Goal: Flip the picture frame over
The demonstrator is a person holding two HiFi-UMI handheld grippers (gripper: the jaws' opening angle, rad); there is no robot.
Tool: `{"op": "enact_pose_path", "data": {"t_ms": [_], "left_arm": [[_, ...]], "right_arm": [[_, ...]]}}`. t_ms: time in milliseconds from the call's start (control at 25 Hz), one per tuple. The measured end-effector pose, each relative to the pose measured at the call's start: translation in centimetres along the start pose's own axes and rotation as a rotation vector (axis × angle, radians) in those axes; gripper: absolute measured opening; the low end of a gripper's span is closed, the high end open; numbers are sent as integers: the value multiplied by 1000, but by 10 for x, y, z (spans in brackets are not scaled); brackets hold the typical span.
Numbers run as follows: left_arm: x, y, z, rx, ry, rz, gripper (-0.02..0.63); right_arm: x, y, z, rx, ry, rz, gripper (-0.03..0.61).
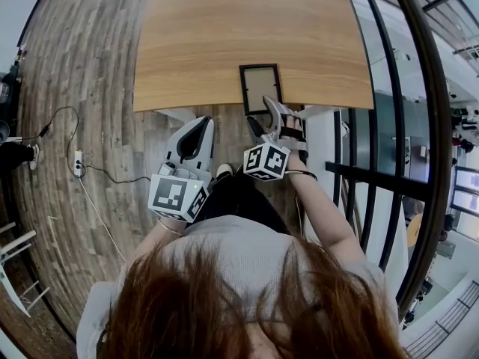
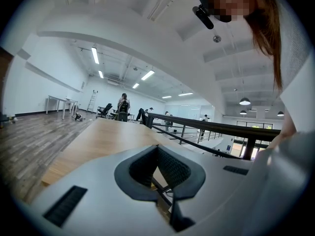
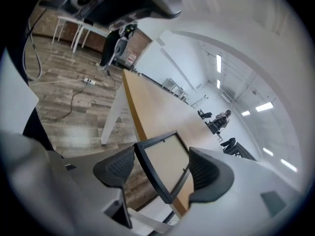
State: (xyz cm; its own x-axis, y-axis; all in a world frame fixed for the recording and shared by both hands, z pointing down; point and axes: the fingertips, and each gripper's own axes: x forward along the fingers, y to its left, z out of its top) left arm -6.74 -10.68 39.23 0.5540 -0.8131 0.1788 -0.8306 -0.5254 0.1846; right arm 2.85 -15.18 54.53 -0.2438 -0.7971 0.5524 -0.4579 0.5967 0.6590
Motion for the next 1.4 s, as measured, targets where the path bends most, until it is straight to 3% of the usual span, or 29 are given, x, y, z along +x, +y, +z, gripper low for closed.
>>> {"op": "enact_pose_path", "data": {"t_ms": [240, 440, 480, 560, 640, 800, 1080, 1280, 1400], "left_arm": [[0, -2, 2, 9, -8, 5, 6], [4, -14, 15, 20, -38, -14, 6], [6, -17, 18, 21, -47, -20, 6], [9, -23, 23, 24, -63, -35, 6], [10, -29, 29, 31, -74, -51, 6], [13, -38, 36, 34, -89, -78, 6], [16, -48, 49, 32, -130, -107, 6], [15, -51, 58, 39, -152, -115, 6], [14, -52, 61, 47, -160, -119, 6]], "right_arm": [[-38, -41, 7, 366, -134, 11, 333], [-77, -72, 34, 573, -301, 30, 330], [-86, -81, 41, 618, -342, 17, 318], [-103, -100, 52, 695, -410, -27, 234], [-117, -114, 59, 734, -450, -74, 140], [-138, -135, 67, 771, -488, -137, 17], [-157, -153, 73, 893, -534, -174, 15], [-159, -158, 78, 917, -531, -200, 15], [-159, -158, 79, 964, -540, -178, 15]]}}
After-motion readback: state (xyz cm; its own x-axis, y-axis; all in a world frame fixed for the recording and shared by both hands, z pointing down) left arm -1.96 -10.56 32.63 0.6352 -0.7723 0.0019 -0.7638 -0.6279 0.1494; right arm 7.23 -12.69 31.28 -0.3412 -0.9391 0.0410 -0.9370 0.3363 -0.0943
